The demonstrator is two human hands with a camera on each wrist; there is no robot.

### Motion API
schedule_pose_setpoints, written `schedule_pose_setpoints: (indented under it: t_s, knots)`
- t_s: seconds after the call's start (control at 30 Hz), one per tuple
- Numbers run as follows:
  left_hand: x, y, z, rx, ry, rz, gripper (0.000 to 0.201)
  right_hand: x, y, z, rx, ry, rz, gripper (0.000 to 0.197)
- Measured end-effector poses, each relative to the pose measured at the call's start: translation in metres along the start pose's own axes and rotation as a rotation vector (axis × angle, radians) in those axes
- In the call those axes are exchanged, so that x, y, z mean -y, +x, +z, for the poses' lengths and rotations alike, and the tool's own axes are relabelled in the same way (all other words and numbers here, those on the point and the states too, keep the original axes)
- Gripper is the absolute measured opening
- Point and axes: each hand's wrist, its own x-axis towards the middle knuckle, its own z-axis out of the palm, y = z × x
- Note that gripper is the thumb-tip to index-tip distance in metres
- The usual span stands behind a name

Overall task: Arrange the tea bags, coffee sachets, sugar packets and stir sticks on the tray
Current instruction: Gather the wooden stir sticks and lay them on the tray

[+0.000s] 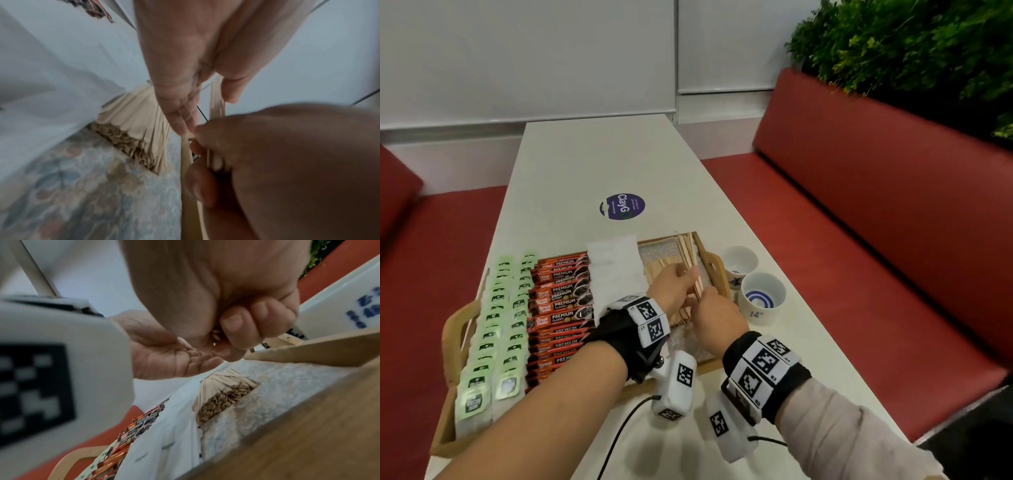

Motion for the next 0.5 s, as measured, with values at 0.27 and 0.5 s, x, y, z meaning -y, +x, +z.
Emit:
schedule_pose_setpoints:
  t_s: [0.27,0.5]
  knots:
    - [0.0,0.018,-0.014,-0.145,0.222,0.07,0.043,0.003,0.023,-0.015,0.112,-0.117,0.074,0.028]
    - [-0.001,0.022,-0.01,-0.051,0.507,0.065,0.044,0.008,0.037,-0.013,0.105,-0.12,0.171,0.033]
